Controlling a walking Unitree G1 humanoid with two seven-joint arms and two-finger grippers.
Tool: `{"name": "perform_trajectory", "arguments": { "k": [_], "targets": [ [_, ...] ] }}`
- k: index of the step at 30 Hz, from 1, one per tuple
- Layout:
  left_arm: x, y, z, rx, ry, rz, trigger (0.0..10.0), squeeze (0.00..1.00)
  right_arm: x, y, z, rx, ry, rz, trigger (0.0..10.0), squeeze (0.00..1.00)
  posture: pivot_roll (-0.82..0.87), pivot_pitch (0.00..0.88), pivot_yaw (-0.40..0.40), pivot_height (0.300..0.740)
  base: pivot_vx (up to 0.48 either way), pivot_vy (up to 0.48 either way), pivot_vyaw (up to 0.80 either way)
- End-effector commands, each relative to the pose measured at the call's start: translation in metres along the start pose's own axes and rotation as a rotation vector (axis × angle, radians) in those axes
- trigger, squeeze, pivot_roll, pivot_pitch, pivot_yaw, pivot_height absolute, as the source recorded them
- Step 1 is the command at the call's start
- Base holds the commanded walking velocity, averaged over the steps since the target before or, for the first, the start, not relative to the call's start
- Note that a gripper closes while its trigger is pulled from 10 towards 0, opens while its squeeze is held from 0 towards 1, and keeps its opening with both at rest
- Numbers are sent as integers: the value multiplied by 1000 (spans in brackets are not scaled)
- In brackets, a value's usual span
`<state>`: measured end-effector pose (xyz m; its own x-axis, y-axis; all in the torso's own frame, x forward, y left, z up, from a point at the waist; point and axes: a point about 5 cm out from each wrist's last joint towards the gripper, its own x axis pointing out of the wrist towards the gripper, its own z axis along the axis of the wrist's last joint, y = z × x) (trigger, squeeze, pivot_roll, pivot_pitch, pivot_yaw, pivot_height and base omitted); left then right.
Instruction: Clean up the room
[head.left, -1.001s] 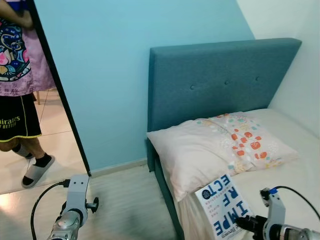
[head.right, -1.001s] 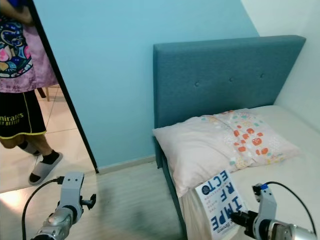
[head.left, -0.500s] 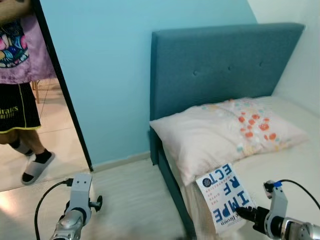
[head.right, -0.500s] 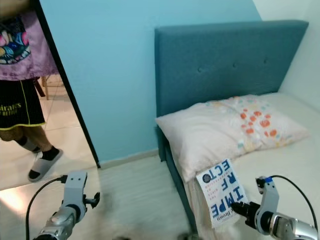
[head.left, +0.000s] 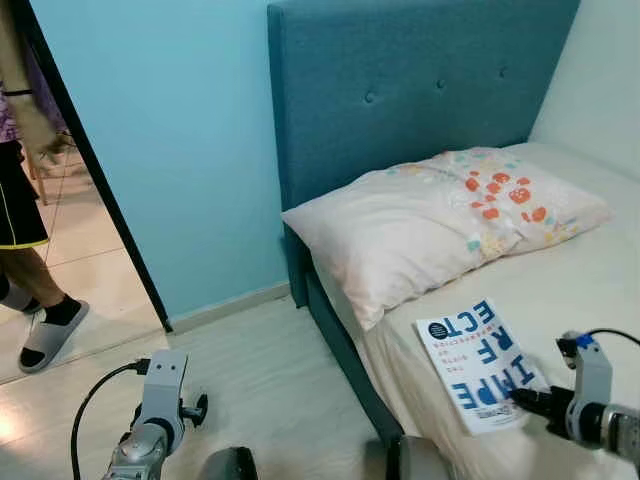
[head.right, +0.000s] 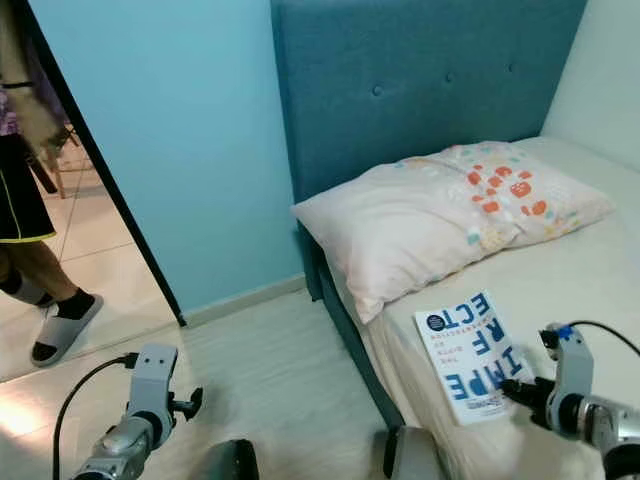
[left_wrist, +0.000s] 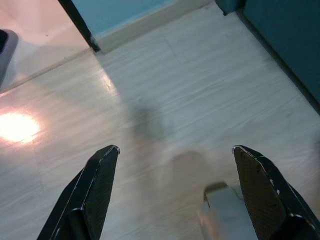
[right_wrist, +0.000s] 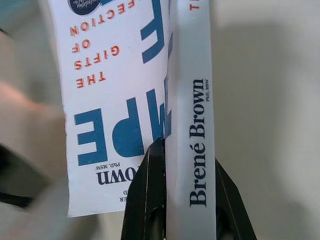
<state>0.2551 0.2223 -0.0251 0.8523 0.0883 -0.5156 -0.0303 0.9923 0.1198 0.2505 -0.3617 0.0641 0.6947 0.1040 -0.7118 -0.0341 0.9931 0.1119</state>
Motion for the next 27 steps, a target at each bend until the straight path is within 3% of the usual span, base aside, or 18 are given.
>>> {"name": "perform_trajectory", "arguments": {
  "k": [1, 5, 6, 7, 8, 10, 18, 27],
  "targets": [
    [-2, 4, -4, 17, 7, 1, 10000, 0, -1, -4, 6, -95, 15, -51, 10000, 0, -22, 47, -10, 515, 0, 0, 0],
    [-3, 4, -5, 21, 7, -3, 10000, 0, 2, 0, 14, -172, 10, -46, 10000, 0, -21, 49, -12, 515, 0, 0, 0],
    [-3, 4, -5, 23, 7, -4, 10000, 0, 7, 8, 20, -331, 35, -19, 10000, 0, -21, 49, -12, 515, 0, 0, 0],
    [-3, 4, -5, 24, 6, -4, 10000, 0, 9, 11, 23, -393, 39, -17, 10000, 0, -10, 54, -21, 515, 0, 0, 0],
    [-3, 4, -5, 24, 6, -4, 10000, 0, 9, 11, 23, -393, 39, -17, 10000, 0, -10, 54, -21, 515, 0, 0, 0],
    [-3, 5, -5, 25, 3, -3, 10000, 0, 9, 12, 37, -482, 18, -56, 10000, 0, -5, 58, -23, 515, 0, 0, 0],
    [-5, 8, -7, 28, 1, -1, 10000, 0, 7, 12, 63, -528, -71, -144, 10000, 0, 4, 70, -27, 515, 0, 0, 0],
    [-6, 5, -11, 29, 7, -9, 10000, 0, 11, 11, 50, -509, -38, -143, 10000, 0, 5, 76, -29, 515, 0, 0, 0]
  ]
}}
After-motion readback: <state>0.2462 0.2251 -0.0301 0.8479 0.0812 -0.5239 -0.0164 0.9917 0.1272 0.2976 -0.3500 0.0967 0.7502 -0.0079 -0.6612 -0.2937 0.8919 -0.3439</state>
